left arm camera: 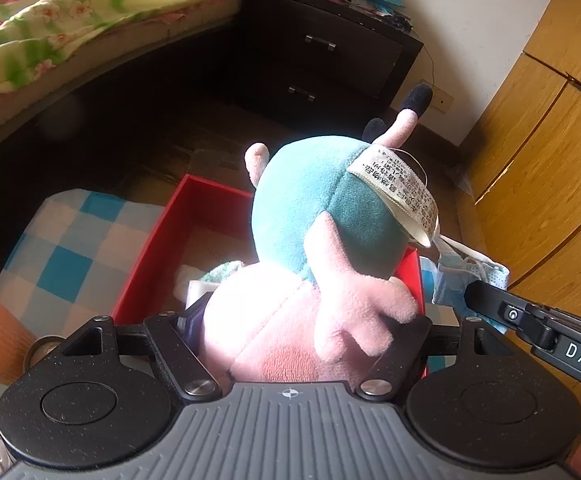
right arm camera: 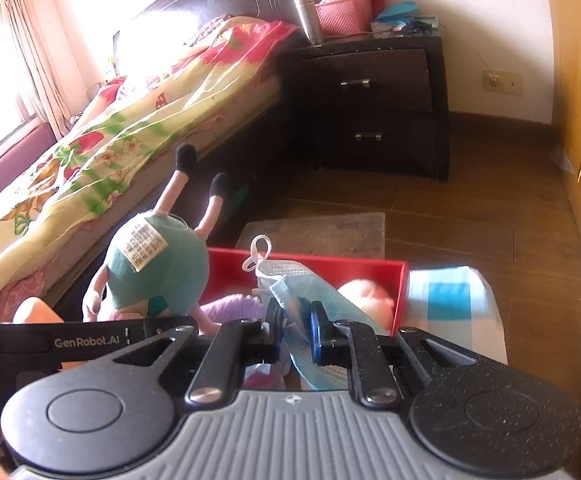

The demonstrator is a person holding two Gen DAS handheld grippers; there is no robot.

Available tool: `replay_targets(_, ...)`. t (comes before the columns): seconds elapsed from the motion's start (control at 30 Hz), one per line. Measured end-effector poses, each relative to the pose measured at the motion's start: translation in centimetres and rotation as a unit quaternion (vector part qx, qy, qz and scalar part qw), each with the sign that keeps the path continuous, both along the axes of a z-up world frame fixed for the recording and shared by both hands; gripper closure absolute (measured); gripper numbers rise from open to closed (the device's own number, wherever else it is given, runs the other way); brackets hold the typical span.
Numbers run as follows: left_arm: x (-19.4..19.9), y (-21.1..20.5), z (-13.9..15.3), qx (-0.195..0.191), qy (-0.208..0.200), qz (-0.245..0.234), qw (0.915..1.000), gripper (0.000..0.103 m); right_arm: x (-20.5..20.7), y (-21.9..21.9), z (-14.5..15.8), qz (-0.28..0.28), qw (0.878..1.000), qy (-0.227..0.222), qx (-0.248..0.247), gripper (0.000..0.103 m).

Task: Organize soft objects
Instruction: 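Carry the plush in the left tool and mask in the right tool over the red box, then open both tools to drop the plush and mask into the red box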

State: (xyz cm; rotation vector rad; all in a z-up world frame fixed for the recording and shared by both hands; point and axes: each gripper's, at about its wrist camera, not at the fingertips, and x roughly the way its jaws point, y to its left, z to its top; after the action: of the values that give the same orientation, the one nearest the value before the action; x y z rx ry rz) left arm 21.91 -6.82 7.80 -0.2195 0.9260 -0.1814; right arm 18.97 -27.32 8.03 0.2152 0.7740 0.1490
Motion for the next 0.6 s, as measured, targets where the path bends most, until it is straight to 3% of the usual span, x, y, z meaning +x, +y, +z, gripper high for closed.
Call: replay_targets(0.6, 3.9, -0.7, -2.5, 0.013, 0.018, 0.012, 0.9997, 0.027, 4.6, 0.2, -5.1, -0.014, 0.999, 0.044, -0.005, 0.103)
